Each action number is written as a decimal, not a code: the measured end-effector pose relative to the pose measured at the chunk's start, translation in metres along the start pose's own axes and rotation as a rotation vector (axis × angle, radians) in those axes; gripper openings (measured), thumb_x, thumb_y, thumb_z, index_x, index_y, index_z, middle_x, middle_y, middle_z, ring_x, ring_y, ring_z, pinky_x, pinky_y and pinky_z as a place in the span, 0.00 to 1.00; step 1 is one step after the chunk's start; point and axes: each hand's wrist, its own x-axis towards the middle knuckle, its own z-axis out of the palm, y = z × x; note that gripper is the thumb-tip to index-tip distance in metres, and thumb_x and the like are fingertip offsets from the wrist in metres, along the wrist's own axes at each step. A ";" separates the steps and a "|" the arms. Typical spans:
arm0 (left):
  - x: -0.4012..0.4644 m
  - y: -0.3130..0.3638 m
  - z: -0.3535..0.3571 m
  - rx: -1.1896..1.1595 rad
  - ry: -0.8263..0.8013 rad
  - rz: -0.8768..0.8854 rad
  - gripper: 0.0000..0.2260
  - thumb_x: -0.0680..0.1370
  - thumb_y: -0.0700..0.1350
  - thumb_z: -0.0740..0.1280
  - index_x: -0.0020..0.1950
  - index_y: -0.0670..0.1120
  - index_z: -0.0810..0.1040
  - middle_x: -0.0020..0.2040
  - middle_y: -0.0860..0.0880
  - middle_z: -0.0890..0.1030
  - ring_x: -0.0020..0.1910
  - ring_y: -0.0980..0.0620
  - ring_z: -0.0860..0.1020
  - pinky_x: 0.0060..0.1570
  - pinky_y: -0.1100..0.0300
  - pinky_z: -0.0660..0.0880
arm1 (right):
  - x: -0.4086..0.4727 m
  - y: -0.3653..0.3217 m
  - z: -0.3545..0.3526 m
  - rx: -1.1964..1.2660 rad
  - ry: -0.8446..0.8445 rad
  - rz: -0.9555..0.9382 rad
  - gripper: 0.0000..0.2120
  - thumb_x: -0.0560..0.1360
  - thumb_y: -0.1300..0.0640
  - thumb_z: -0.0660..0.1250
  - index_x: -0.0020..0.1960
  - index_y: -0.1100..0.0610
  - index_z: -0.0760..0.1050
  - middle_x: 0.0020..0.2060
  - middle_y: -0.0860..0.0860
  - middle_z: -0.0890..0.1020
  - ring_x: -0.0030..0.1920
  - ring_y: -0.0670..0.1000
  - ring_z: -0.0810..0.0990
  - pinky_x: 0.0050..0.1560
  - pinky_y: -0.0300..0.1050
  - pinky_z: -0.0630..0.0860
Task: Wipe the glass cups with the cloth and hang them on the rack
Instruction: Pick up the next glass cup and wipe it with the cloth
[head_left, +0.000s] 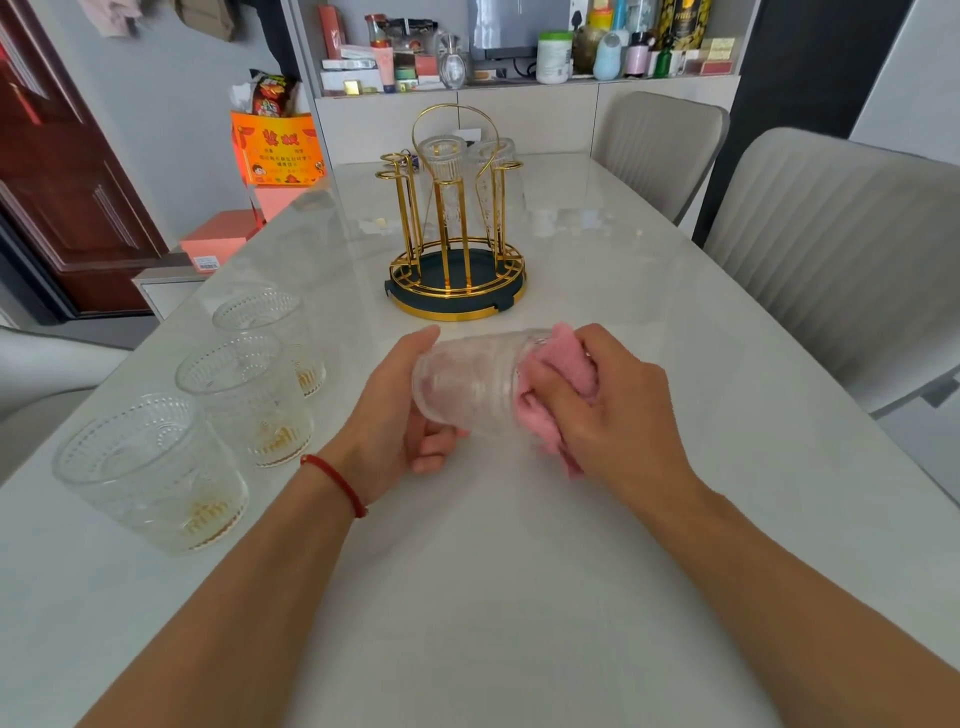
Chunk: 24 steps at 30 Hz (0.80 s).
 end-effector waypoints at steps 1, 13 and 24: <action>0.001 -0.001 0.003 -0.044 0.021 0.007 0.22 0.81 0.65 0.54 0.40 0.49 0.70 0.27 0.49 0.68 0.24 0.51 0.60 0.23 0.65 0.57 | 0.000 0.000 0.002 0.088 -0.019 0.090 0.12 0.77 0.50 0.70 0.39 0.53 0.72 0.29 0.45 0.76 0.30 0.44 0.74 0.31 0.36 0.68; -0.003 -0.001 0.003 -0.003 -0.004 -0.017 0.26 0.80 0.68 0.54 0.35 0.49 0.72 0.28 0.48 0.67 0.26 0.51 0.60 0.25 0.65 0.56 | 0.001 0.005 -0.002 -0.001 0.002 -0.062 0.13 0.78 0.46 0.68 0.42 0.54 0.73 0.28 0.45 0.77 0.30 0.47 0.76 0.32 0.43 0.71; -0.001 -0.001 0.000 0.121 -0.048 -0.090 0.28 0.79 0.71 0.51 0.36 0.48 0.69 0.28 0.47 0.67 0.25 0.52 0.57 0.24 0.65 0.54 | 0.001 0.006 -0.007 -0.134 0.046 -0.186 0.10 0.78 0.46 0.67 0.45 0.51 0.76 0.28 0.45 0.76 0.29 0.48 0.75 0.32 0.46 0.73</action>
